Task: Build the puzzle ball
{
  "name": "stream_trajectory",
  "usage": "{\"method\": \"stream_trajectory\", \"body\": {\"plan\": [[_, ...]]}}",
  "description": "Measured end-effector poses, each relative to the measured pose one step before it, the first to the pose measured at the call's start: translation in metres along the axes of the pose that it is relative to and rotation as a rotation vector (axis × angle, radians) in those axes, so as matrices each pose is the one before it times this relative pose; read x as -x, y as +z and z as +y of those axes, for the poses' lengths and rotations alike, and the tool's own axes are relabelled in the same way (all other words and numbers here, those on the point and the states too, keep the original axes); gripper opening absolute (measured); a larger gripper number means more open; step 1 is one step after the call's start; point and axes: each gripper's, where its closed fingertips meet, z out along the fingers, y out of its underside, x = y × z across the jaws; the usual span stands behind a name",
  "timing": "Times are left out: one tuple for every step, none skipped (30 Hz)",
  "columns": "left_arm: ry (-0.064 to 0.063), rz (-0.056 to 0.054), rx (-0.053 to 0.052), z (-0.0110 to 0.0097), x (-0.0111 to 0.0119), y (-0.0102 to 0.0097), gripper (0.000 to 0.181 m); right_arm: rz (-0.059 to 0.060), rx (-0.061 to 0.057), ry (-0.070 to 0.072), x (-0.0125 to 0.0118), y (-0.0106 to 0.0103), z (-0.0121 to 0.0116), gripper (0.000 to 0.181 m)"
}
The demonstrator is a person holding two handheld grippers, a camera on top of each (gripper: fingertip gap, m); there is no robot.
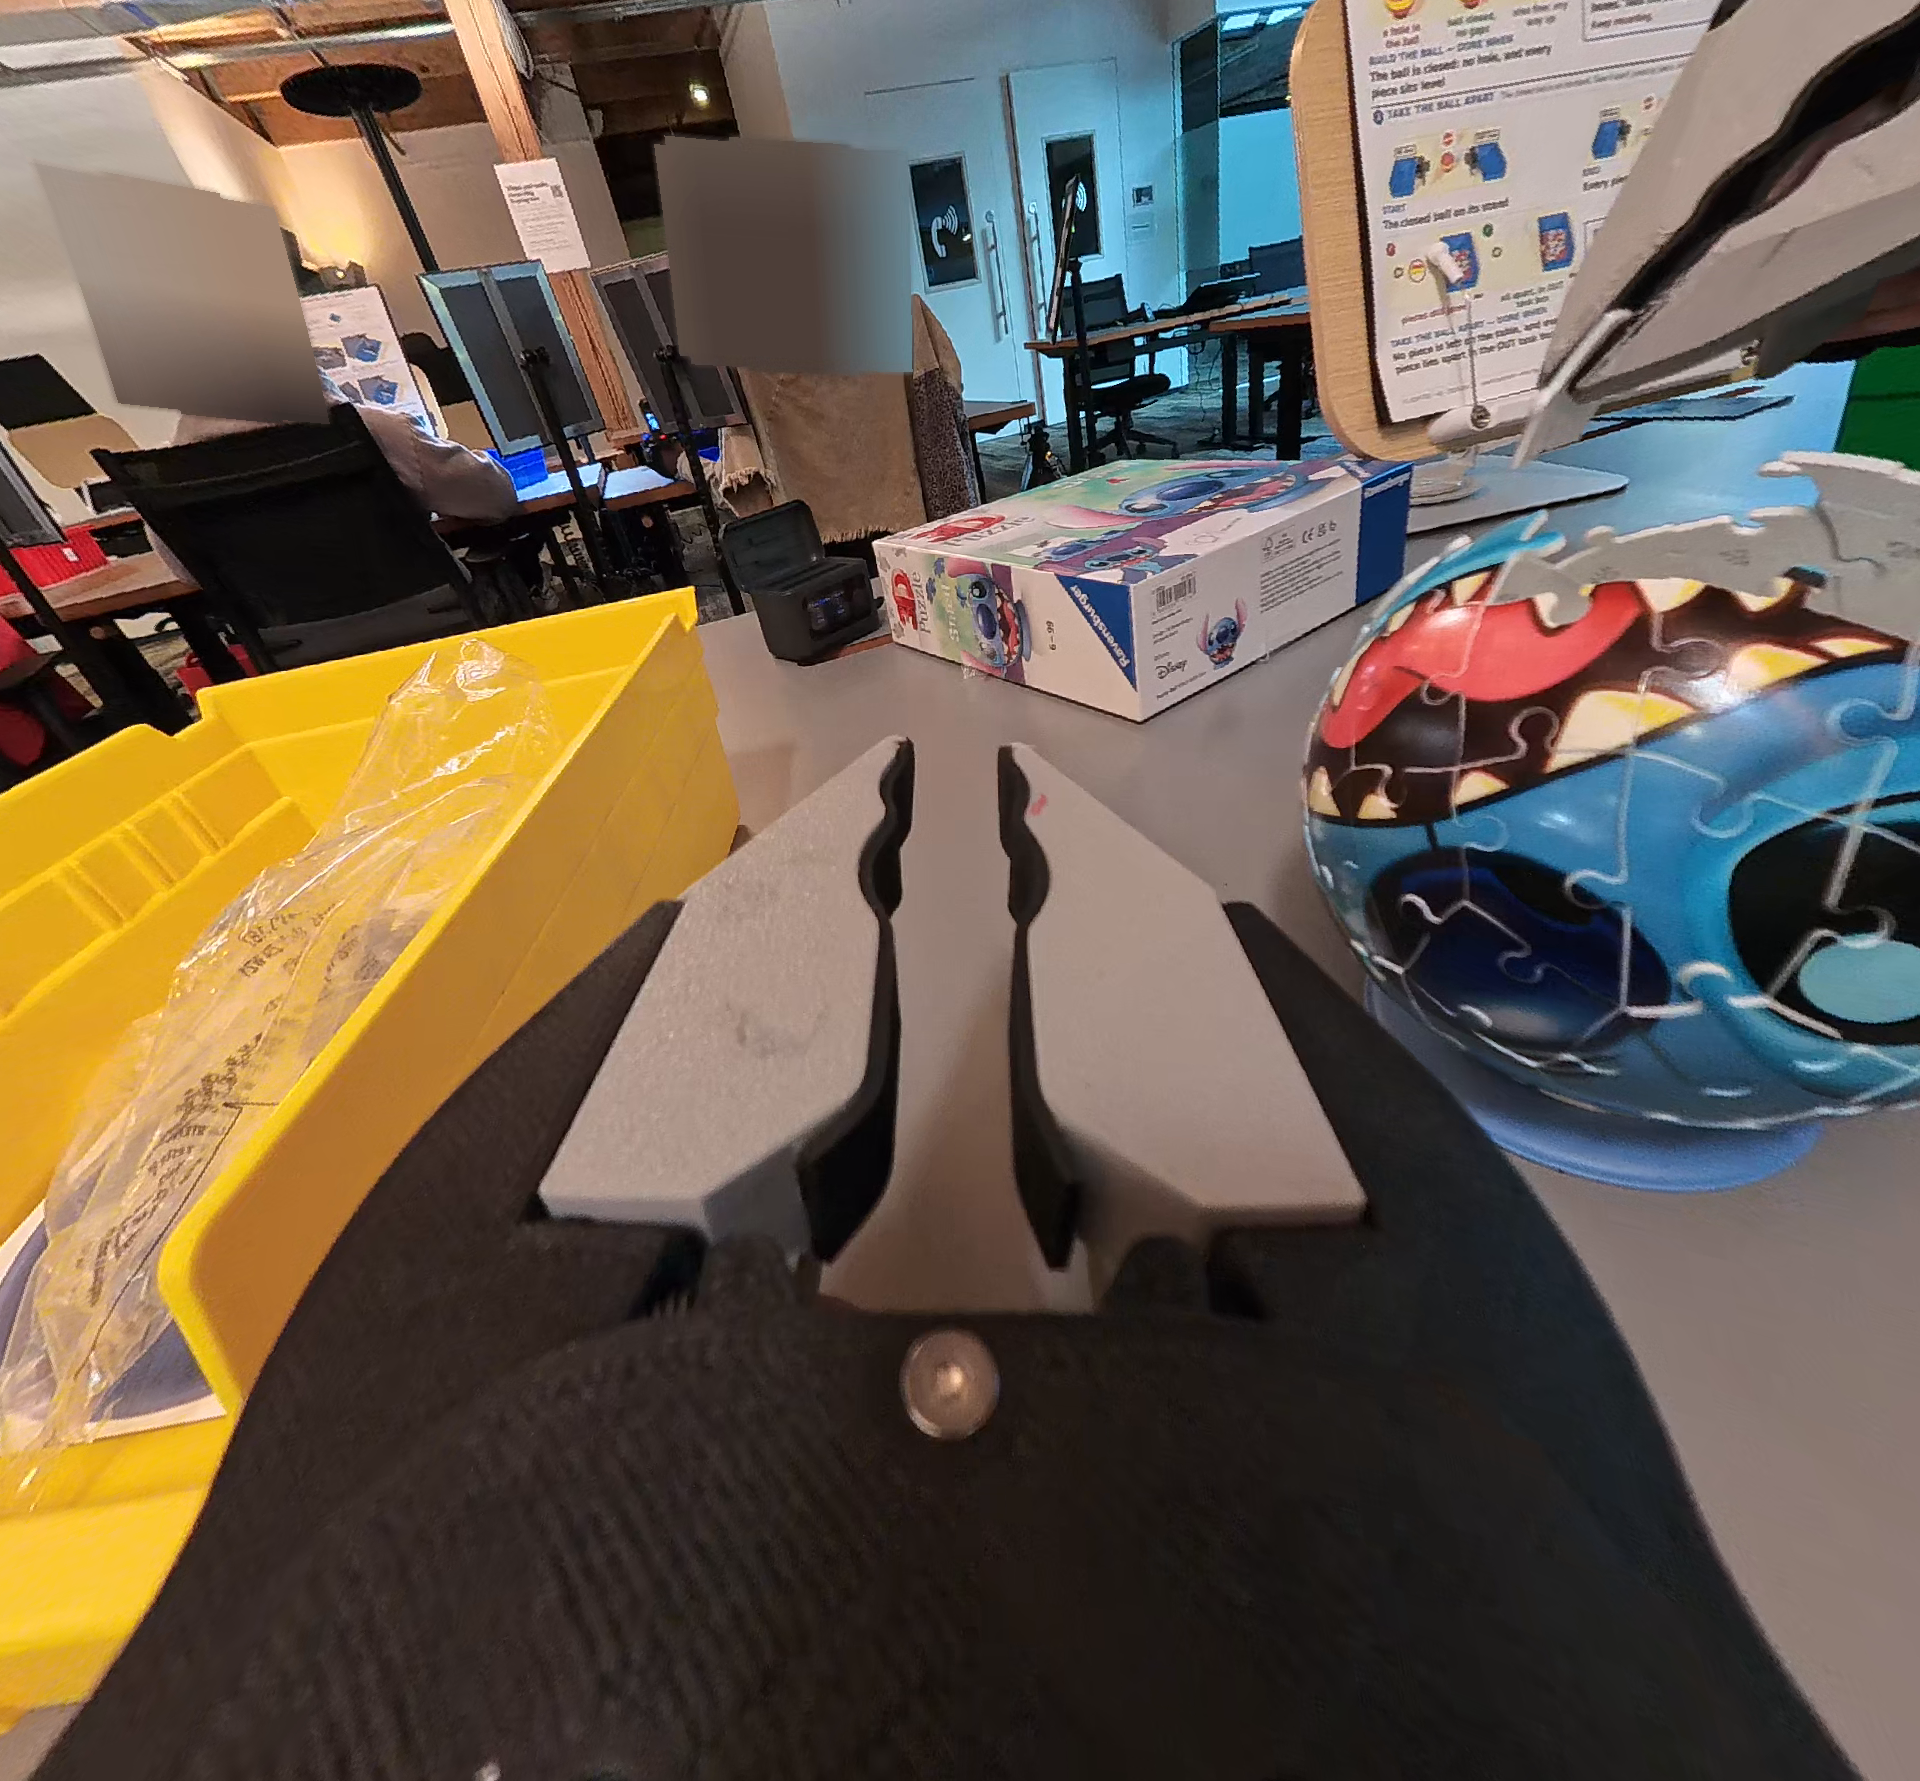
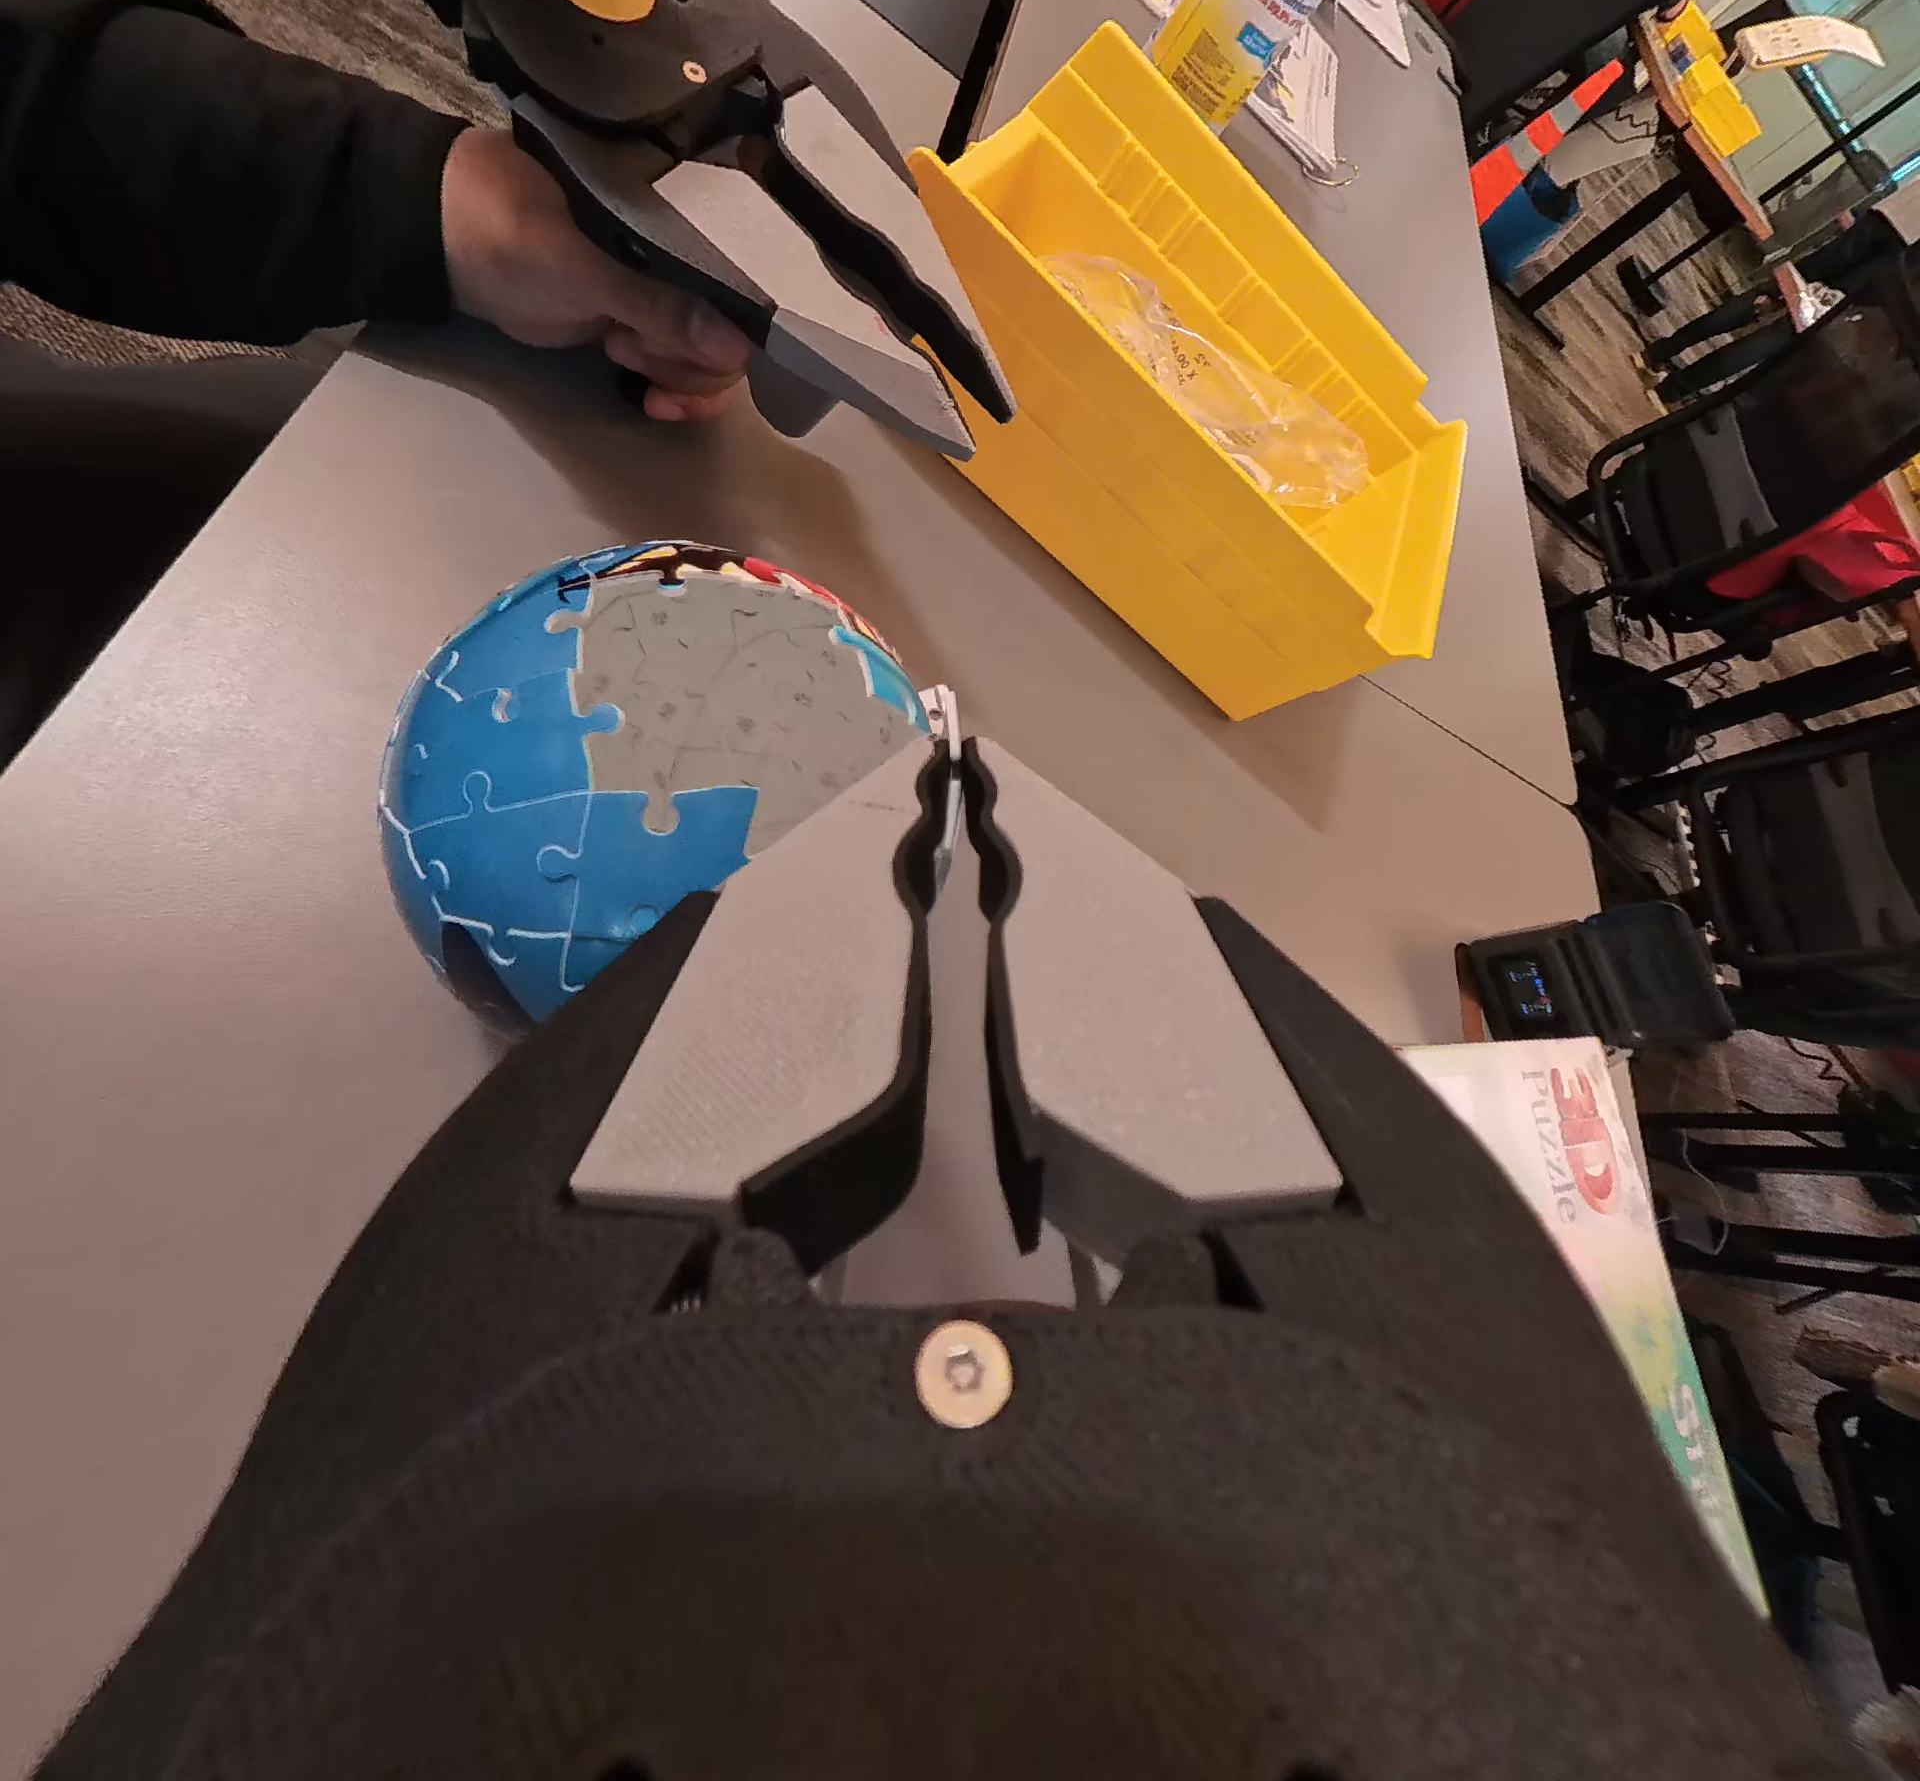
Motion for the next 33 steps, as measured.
{"method": "stream_trajectory", "body": {"plan": [[-0.0002,0.0007,0.0000,0.00002,-0.00001,0.00000,0.013,0.0070,0.0010,-0.0104,-0.00035,0.00026,0.00021,0.000],[0.0002,0.0002,-0.0001,-0.00001,-0.00001,0.00001,0.013,0.0088,0.0011,-0.0101,-0.00068,0.00014,0.00007,0.000],[0.0011,0.0003,-0.0003,-0.00008,-0.00017,0.00002,0.013,0.0072,0.0012,-0.0113,-0.00040,0.00003,-0.00011,0.000],[0.0021,0.0003,-0.0004,-0.00013,-0.00028,-0.00008,0.013,0.0046,0.0011,-0.0143,0.00010,-0.00030,-0.00032,0.000],[0.0031,-0.0005,0.0006,0.00008,-0.00033,0.00015,0.013,0.0051,0.0009,-0.0187,0.00023,-0.00052,-0.00047,0.000],[0.0034,-0.0027,0.0013,0.00007,0.00002,0.00010,0.014,0.0067,0.0021,-0.0249,0.00031,-0.00083,-0.00054,0.000],[0.0016,-0.0081,-0.0016,-0.00022,0.00074,-0.00021,0.014,0.0074,0.0031,-0.0313,0.00048,-0.00111,-0.00054,0.000],[-0.0049,-0.0127,-0.0051,-0.00072,0.00208,-0.00063,0.014,0.0065,0.0040,-0.0346,0.00082,-0.00104,-0.00049,0.000],[-0.0139,-0.0001,-0.0040,-0.00070,0.00085,-0.00103,0.012,0.0052,0.0064,-0.0345,0.00095,-0.00089,-0.00022,0.000],[-0.0227,0.0335,0.0077,0.00014,-0.00348,-0.00089,0.008,0.0055,0.0110,-0.0314,0.00053,-0.00053,0.00063,0.000],[-0.0267,0.0479,0.0207,-0.00011,-0.00563,-0.00027,0.005,0.0064,0.0169,-0.0255,-0.00006,0.00014,0.00171,0.000],[-0.0134,0.0279,0.0228,-0.00246,-0.00370,0.00009,0.011,0.0038,0.0209,-0.0191,-0.00038,0.00073,0.00277,0.000],[0.0130,0.0101,0.0223,-0.00473,-0.00187,-0.00023,0.018,-0.0026,0.0185,-0.0145,0.00008,0.00122,0.00313,0.000],[0.0273,0.0170,0.0201,-0.00682,-0.00291,-0.00041,0.021,-0.0104,0.0109,-0.0106,0.00062,0.00125,0.00275,0.000],[0.0211,0.0321,0.0275,-0.00657,-0.00393,0.00010,0.021,-0.0172,0.0032,-0.0061,0.00083,0.00114,0.00248,0.000],[0.0074,0.0367,0.0391,-0.00480,-0.00290,0.00108,0.021,-0.0201,-0.0056,-0.0007,0.00043,0.00055,0.00183,0.000],[0.0006,0.0356,0.0453,-0.00256,-0.00153,0.00181,0.024,-0.0155,-0.0147,0.0055,-0.00135,-0.00011,0.00109,0.000],[0.0015,0.0392,0.0409,-0.00150,-0.00204,0.00228,0.030,-0.0075,-0.0209,0.0105,-0.00350,-0.00069,0.00065,0.000],[0.0093,0.0407,0.0366,-0.00026,-0.00253,0.00266,0.033,-0.0063,-0.0252,0.0129,-0.00449,-0.00115,0.00054,0.000],[0.0179,0.0298,0.0328,0.00051,-0.00155,0.00305,0.034,-0.0113,-0.0263,0.0148,-0.00395,-0.00132,0.00064,0.000],[0.0217,0.0157,0.0256,0.00034,-0.00020,0.00345,0.036,-0.0148,-0.0264,0.0148,-0.00315,-0.00141,0.00031,0.000],[0.0183,0.0119,0.0153,-0.00061,0.00001,0.00358,0.037,-0.0184,-0.0252,0.0118,-0.00176,-0.00133,0.00016,0.000],[0.0087,0.0140,0.0110,-0.00080,-0.00041,0.00370,0.037,-0.0161,-0.0219,0.0098,-0.00106,-0.00116,-0.00017,0.000],[-0.0013,0.0162,0.0146,-0.00022,-0.00071,0.00341,0.037,-0.0045,-0.0145,0.0086,-0.00176,-0.00088,0.00003,0.000],[-0.0042,0.0190,0.0134,-0.00013,-0.00140,0.00258,0.039,0.0089,-0.0033,0.0039,-0.00279,-0.00072,0.00059,0.000],[-0.0060,0.0128,0.0049,-0.00110,-0.00121,0.00155,0.039,0.0123,0.0019,-0.0002,-0.00212,-0.00075,0.00066,0.000],[-0.0077,0.0028,-0.0053,-0.00221,-0.00036,0.00061,0.038,-0.0010,0.0014,0.0009,0.00071,-0.00054,-0.00024,0.000],[-0.0070,0.0009,-0.0105,-0.00260,-0.00055,-0.00019,0.036,-0.0108,0.0054,0.0005,0.00280,-0.00015,-0.00032,0.000],[-0.0055,0.0057,-0.0080,-0.00213,-0.00161,-0.00031,0.033,-0.0017,0.0104,-0.0082,0.00199,0.00007,-0.00030,0.000],[-0.0065,0.0111,-0.0032,-0.00214,-0.00234,-0.00059,0.031,0.0103,0.0107,-0.0181,0.00091,0.00012,-0.00101,0.000],[-0.0088,0.0102,-0.0013,-0.00271,-0.00191,-0.00066,0.030,0.0097,0.0074,-0.0190,0.00122,0.00005,-0.00215,0.000],[-0.0063,0.0054,-0.0014,-0.00320,-0.00112,-0.00080,0.030,0.0018,0.0025,-0.0103,0.00199,0.00028,-0.00326,0.000],[-0.0051,-0.0008,0.0001,-0.00298,-0.00033,-0.00070,0.029,-0.0067,-0.0001,-0.0014,0.00314,0.00086,-0.00367,0.000]]}}
